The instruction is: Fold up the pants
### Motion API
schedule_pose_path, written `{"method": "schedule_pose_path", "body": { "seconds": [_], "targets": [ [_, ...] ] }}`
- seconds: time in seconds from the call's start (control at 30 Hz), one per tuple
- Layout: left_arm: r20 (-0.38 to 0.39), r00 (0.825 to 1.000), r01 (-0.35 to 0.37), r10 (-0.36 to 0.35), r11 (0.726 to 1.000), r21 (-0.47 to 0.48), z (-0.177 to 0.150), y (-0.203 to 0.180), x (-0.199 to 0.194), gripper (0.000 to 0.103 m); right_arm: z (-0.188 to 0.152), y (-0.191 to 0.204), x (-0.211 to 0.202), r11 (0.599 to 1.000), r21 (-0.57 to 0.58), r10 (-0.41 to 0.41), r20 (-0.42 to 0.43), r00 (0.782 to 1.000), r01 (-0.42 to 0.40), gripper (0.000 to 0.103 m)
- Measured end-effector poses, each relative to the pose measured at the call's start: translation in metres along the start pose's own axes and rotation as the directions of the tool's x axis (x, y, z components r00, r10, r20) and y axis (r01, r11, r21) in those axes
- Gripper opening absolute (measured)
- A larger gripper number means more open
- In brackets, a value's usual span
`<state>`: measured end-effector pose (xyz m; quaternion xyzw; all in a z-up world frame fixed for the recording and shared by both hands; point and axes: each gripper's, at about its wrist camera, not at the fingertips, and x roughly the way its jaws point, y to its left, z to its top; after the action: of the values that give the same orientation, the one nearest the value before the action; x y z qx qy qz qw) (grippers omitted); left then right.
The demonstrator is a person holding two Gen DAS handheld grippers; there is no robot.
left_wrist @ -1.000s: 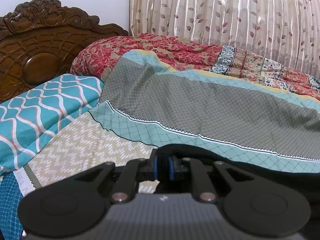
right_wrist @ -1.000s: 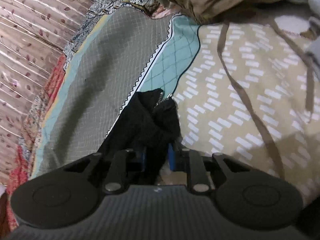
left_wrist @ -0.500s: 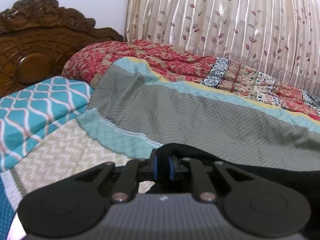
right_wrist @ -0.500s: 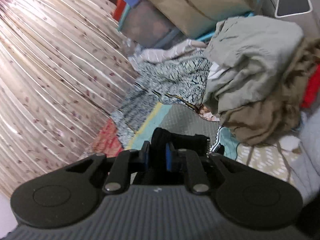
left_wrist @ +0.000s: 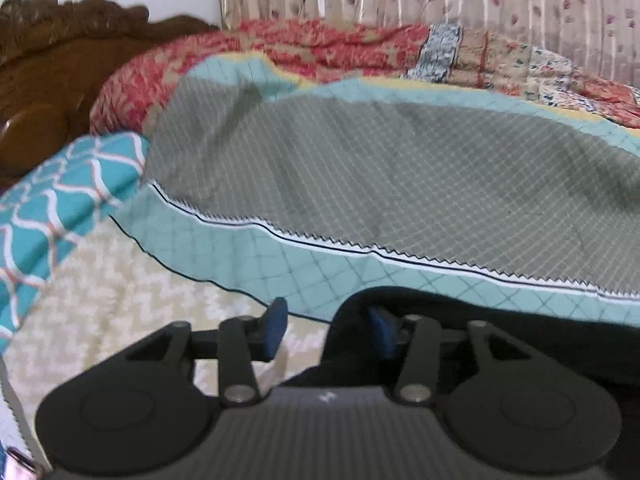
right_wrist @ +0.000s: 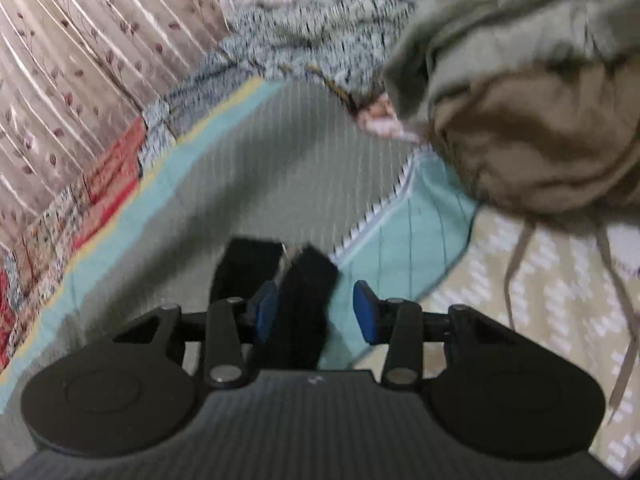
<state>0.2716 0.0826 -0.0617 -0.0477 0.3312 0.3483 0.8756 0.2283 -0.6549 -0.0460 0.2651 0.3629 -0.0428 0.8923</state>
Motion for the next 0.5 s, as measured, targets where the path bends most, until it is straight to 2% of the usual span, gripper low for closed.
{"method": "schedule_pose_path", "body": {
  "seconds": [0.1,0.2,0.27,0.3,0.33,0.37,0.43,0.47,0.5],
  "targets": [
    [0.003,1.0,-0.019,0.019,1.0,0.025,-0.01,0.006,-0.003,0.053,-0.012,0.005,0.017,0.999,0.044,-0.026,-0.021,0.999,0.027,0.046],
    [-0.031,0.999,-0.029,0.03,0.999,0.045,-0.019,0.006,0.005,0.053,-0.024,0.009,0.039,0.994,0.104,-0.013,-0.075,0.997,0.021,0.046],
    [-0.037,0.999,-0.038,0.039,0.998,0.045,-0.024,0.005,0.01,0.053,-0.03,0.017,0.045,0.997,0.062,-0.032,-0.054,0.998,0.036,0.041],
    [-0.04,0.998,-0.043,0.045,0.998,0.044,-0.025,0.004,0.012,0.053,-0.031,0.022,0.046,0.999,0.019,-0.029,-0.059,0.998,0.03,0.013],
    [-0.045,0.998,-0.05,0.052,0.998,0.04,-0.026,0.003,0.013,0.053,-0.031,0.026,0.048,1.0,-0.003,-0.027,-0.08,0.996,0.027,0.007],
    [-0.048,0.997,-0.055,0.057,0.998,0.039,-0.026,0.002,0.014,0.053,-0.03,0.029,0.044,0.999,-0.015,-0.048,-0.069,0.996,0.047,0.007],
    [-0.05,0.997,-0.063,0.065,0.997,0.041,-0.026,0.0,0.015,0.054,-0.022,0.029,0.021,0.994,-0.033,-0.105,0.073,0.992,0.108,0.007],
    [-0.048,0.997,-0.06,0.062,0.997,0.043,-0.026,0.0,0.014,0.054,-0.018,0.025,0.011,0.984,-0.037,-0.169,0.139,0.976,0.176,0.007],
    [-0.046,0.997,-0.054,0.056,0.997,0.05,-0.027,-0.001,0.014,0.054,-0.016,0.019,0.006,0.969,-0.034,-0.235,0.162,0.958,0.243,0.007]
  ]
}}
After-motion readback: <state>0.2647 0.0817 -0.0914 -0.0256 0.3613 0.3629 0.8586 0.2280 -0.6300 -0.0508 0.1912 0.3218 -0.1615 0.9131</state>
